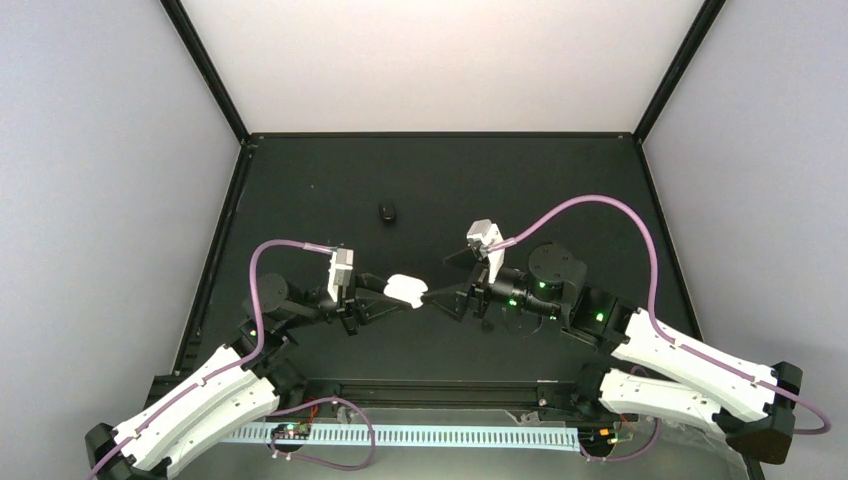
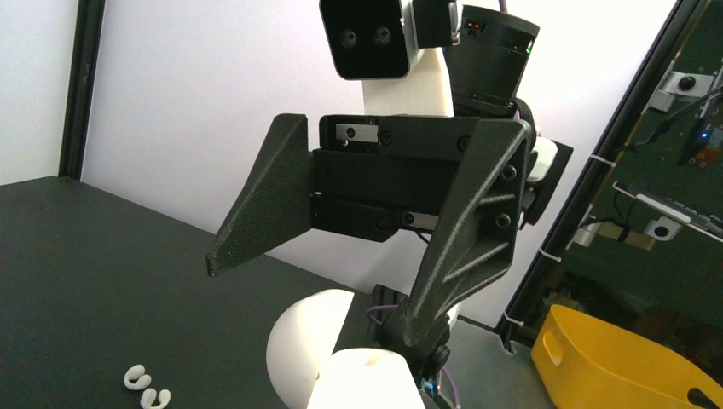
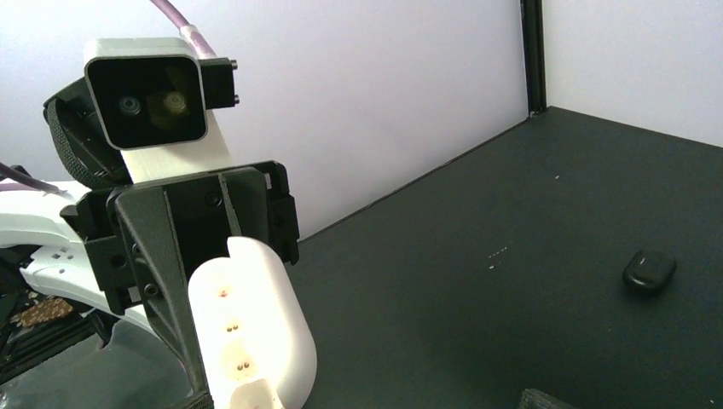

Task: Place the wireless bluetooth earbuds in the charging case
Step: Open the charging case, then pick up the earbud from the center of the board.

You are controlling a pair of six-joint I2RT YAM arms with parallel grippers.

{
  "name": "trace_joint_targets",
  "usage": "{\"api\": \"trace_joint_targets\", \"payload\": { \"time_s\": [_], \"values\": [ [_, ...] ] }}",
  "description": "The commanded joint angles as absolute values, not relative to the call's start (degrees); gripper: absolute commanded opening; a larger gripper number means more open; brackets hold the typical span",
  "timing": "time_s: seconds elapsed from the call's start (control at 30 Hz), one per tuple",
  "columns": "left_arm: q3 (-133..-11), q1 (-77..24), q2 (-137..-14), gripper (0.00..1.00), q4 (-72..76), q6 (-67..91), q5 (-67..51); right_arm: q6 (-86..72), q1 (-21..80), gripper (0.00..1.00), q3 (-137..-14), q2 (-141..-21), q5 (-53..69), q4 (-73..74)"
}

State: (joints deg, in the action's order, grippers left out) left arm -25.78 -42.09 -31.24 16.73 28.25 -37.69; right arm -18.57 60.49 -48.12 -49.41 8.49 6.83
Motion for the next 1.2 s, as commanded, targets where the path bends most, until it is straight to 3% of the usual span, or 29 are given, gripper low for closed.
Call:
{"api": "trace_joint_targets", "payload": {
  "time_s": [0.0, 0.97, 1.17],
  "values": [
    [-27.9, -42.2, -31.5, 0.02, 16.4, 26.3, -39.5, -18.9, 60.4, 0.94, -50.3, -49.6, 6.5, 5.4],
    [-27.1, -42.2, -27.7, 0.02, 12.9, 24.7, -36.3, -21.4, 60.4, 0.94, -49.3, -48.4, 1.9, 5.0],
    [-27.1, -42.3, -26.8, 0.01, 12.3, 24.7, -34.9, -23.5, 59.7, 0.94, -48.7, -45.8, -7.6, 7.2]
  ]
}}
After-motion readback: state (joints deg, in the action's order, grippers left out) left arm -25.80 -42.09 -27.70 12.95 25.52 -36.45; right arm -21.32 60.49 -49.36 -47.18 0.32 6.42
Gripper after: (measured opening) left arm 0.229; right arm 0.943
